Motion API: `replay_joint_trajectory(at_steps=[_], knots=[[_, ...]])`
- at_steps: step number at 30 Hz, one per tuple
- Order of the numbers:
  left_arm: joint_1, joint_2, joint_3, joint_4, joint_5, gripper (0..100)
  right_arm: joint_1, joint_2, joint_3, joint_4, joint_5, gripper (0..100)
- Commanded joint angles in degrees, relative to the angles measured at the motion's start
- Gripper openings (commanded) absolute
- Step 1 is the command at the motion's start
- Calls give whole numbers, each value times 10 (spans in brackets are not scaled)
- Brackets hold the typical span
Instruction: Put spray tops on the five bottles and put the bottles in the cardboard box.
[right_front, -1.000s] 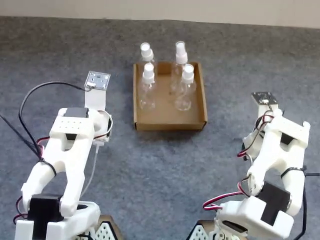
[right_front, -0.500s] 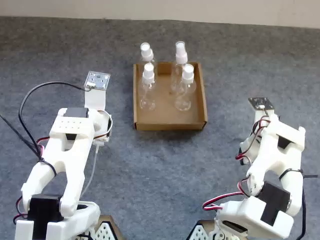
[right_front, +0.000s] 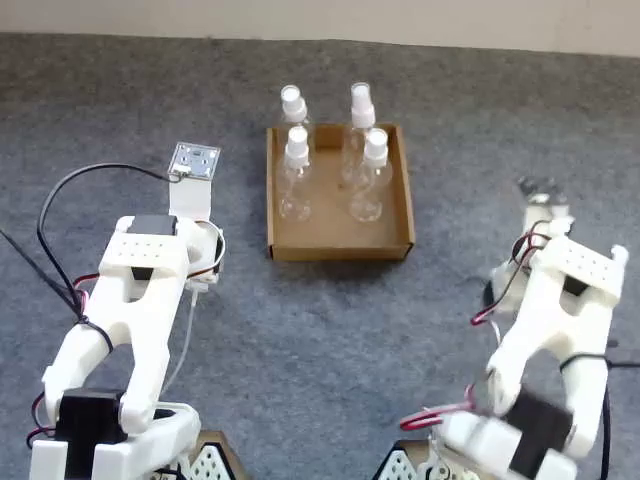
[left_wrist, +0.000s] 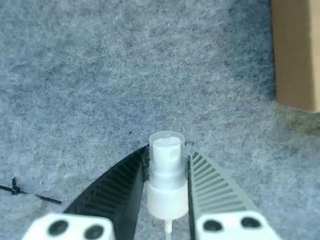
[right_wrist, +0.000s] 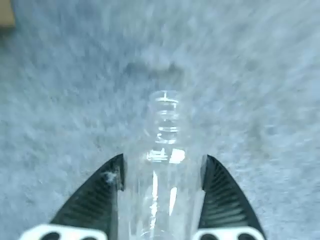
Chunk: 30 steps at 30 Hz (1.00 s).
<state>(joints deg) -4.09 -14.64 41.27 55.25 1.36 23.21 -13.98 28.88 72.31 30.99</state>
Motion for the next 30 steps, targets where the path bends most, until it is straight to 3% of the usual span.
replay_joint_trajectory(at_steps=[1, 8, 13, 16, 24, 30], knots=[[-7, -22, -7, -12, 6, 31, -69, -182, -46, 8, -80, 39], [-24, -95, -31, -10, 6, 31, -264, -422, 61, -83, -177, 3], [-33, -249, -50, 4, 4, 31, -385, -434, 128, -153, -218, 3], [-22, -337, -125, 53, 7, 28, -451, -433, 152, -222, -237, 3], [88, -375, -387, 121, 33, 27, -521, -442, 248, -284, -235, 4], [202, -357, -446, 113, 89, 27, -523, -580, 320, -296, -239, 4]])
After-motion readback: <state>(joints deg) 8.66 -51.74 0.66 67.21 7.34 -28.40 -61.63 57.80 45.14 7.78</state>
